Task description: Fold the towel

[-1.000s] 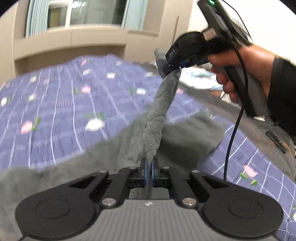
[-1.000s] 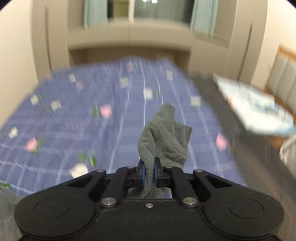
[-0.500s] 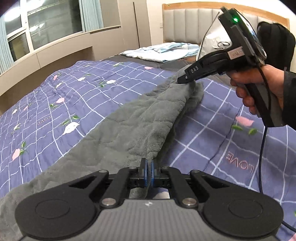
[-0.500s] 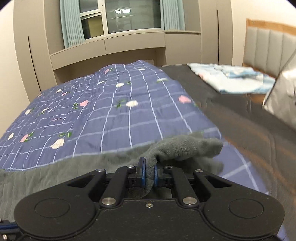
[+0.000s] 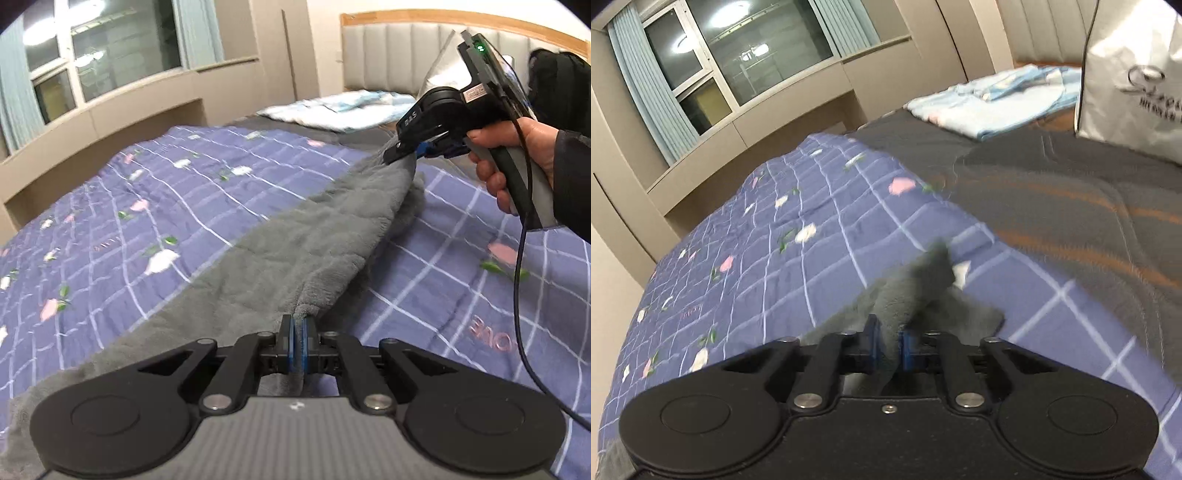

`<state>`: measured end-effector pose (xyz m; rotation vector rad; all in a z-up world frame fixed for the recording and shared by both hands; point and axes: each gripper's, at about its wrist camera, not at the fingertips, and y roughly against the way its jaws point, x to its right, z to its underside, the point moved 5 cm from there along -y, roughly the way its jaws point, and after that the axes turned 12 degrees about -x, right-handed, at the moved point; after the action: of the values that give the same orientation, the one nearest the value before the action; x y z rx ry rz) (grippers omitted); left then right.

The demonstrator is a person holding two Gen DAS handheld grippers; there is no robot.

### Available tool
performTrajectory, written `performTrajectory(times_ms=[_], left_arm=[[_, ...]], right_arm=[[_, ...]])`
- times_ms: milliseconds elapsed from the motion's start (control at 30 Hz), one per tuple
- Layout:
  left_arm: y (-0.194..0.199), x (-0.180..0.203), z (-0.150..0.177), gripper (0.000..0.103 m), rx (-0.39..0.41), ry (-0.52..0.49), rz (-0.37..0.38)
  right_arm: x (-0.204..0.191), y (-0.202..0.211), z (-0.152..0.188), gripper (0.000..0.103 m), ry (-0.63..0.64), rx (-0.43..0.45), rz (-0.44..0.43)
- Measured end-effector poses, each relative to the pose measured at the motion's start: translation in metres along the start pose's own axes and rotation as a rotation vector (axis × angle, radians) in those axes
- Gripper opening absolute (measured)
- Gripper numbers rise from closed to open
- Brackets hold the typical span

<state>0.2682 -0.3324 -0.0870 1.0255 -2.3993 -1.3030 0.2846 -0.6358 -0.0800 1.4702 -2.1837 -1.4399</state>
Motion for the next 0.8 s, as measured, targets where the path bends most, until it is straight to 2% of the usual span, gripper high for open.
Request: performTrajectory(times_ms=[100, 167, 333, 467, 567, 600, 633, 667, 733, 800], left_arm=[[0.007, -0.003, -0.004, 0.003, 0.048, -0.008, -0.061], [0.004, 0.002, -0.005, 0.003, 0.038, -0.029, -0.071], [-0.018, 0.024, 0.006, 0.004, -0.057, -0.106, -0.024], [-0.022, 0.030, 0.011, 0.010, -0.069, -0.120, 0.005], [-0.015, 0.022, 0.009, 0.043, -0.063, -0.067, 0.065], [-0.010, 0.018, 0.007, 0.060, -0.058, -0.039, 0.079], [-0.003, 0.013, 0.006, 0.069, -0.043, -0.012, 0.083], [0.005, 0.008, 0.005, 0.072, -0.025, 0.014, 0.081], [0.021, -0.004, 0.005, 0.086, 0.003, 0.070, 0.062], [0.038, -0.022, 0.009, 0.092, 0.018, 0.154, 0.033]], right_arm=[[-0.020, 0.018, -0.014, 0.012, 0.105, 0.102, -0.022], [-0.025, 0.023, -0.016, 0.012, 0.140, 0.135, -0.029], [0.001, -0.004, 0.000, 0.012, 0.112, 0.053, 0.063], [0.020, -0.015, 0.024, 0.013, 0.061, 0.022, 0.084], [0.020, -0.022, 0.031, 0.021, 0.077, 0.006, 0.116], [0.018, -0.024, 0.032, 0.023, 0.094, 0.002, 0.131], [0.014, -0.024, 0.032, 0.031, 0.116, 0.003, 0.155], [0.009, -0.022, 0.032, 0.055, 0.140, 0.013, 0.198], [-0.003, -0.013, 0.035, 0.087, 0.211, 0.058, 0.295], [-0.018, -0.003, 0.042, 0.086, 0.291, 0.096, 0.304]])
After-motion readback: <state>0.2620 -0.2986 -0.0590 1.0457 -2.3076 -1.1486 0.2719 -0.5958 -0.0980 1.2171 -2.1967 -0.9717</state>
